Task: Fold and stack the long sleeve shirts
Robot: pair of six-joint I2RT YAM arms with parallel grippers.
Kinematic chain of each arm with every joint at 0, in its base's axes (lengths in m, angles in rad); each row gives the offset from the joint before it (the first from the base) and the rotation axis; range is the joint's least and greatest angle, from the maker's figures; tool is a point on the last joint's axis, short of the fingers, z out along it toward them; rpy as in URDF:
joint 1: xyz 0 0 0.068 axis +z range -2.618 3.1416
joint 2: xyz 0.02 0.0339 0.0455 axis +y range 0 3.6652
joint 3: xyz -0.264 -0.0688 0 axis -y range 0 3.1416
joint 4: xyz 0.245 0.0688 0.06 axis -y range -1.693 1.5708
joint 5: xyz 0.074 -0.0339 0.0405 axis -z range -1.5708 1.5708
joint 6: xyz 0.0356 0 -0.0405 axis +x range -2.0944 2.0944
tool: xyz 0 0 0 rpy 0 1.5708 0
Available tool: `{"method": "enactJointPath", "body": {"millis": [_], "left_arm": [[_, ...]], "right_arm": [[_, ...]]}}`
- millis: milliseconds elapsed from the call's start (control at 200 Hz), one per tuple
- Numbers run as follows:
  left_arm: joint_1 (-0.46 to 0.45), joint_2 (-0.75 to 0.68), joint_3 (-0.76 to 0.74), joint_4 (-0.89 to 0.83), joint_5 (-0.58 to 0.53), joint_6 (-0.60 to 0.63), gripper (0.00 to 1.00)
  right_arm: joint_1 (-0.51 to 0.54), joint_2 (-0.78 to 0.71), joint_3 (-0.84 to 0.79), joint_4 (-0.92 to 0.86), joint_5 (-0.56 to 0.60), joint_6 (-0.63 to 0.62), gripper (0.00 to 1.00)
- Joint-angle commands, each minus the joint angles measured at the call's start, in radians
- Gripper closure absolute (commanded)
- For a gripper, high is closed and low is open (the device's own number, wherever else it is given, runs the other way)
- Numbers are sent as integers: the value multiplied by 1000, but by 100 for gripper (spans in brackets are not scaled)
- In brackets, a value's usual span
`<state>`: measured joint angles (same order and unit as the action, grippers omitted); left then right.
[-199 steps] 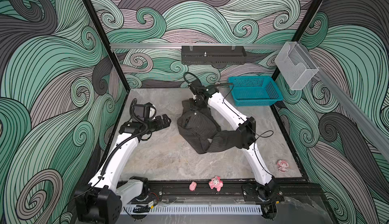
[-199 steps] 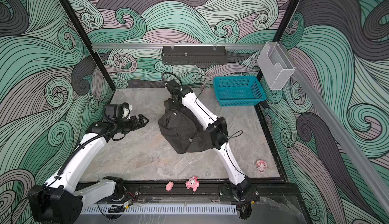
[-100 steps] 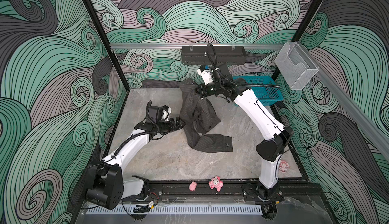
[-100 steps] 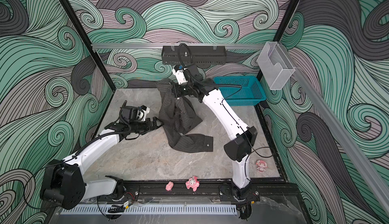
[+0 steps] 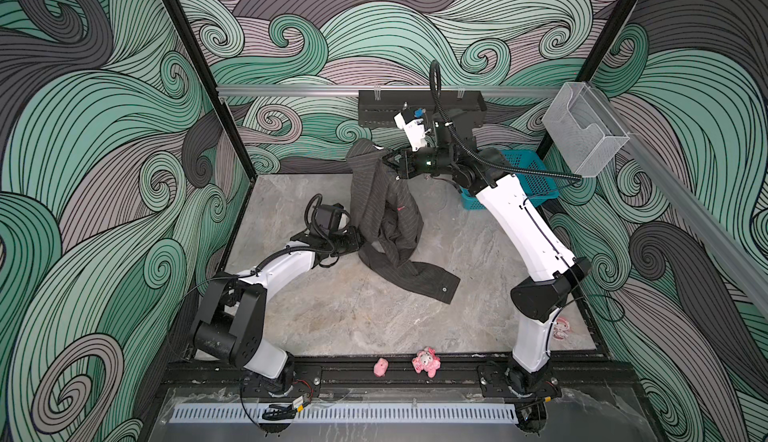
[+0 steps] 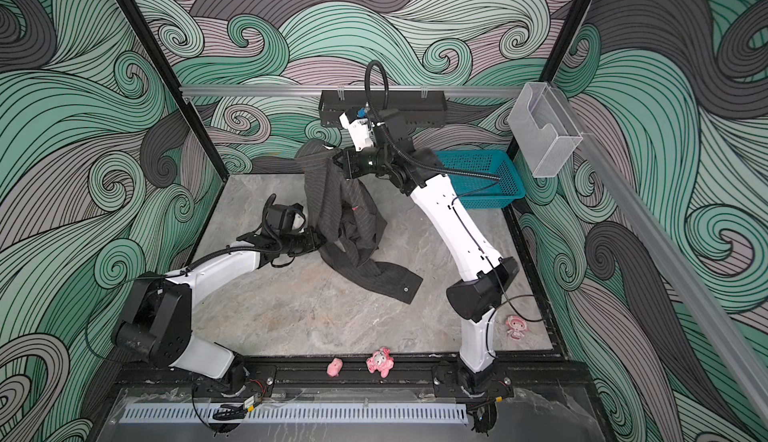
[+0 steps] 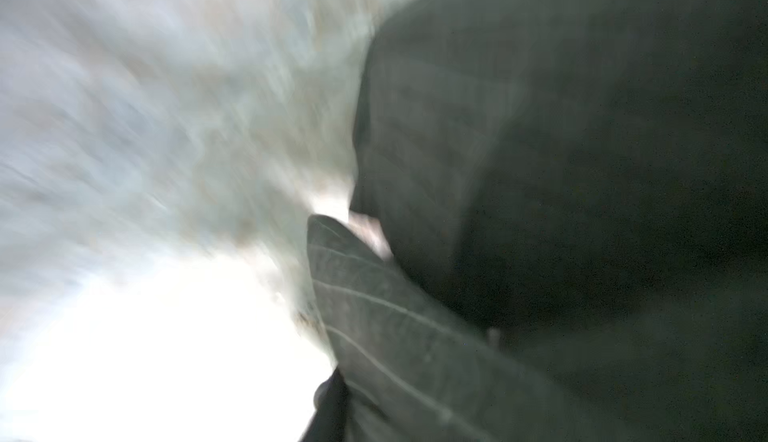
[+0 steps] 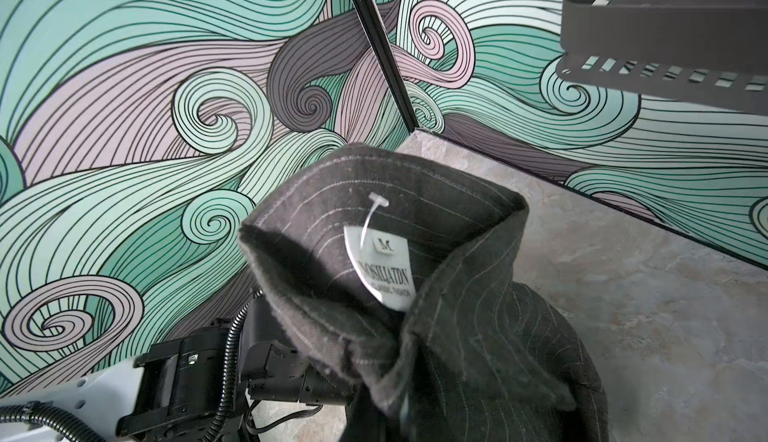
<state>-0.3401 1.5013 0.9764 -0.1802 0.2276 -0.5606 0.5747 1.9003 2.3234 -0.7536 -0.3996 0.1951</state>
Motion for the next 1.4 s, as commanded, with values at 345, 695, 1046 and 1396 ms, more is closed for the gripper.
{"method": "enactJointPath", "body": {"millis": [345,695,1046,1396], "left_arm": [[435,47,900,-352,-237,314,100],[581,-39,888,-371,-35,244,100],[350,-279,321,-511,-14,241,100],[34,-499,79,-715,-87,32,100]], "right_arm": [[-56,192,274,385,-62,83,100],[-19,211,174,640,-82,47,100],[-55,-234,-961,877,142,-106,100],[-55,-542,-1393,756,303,-130,100]]}}
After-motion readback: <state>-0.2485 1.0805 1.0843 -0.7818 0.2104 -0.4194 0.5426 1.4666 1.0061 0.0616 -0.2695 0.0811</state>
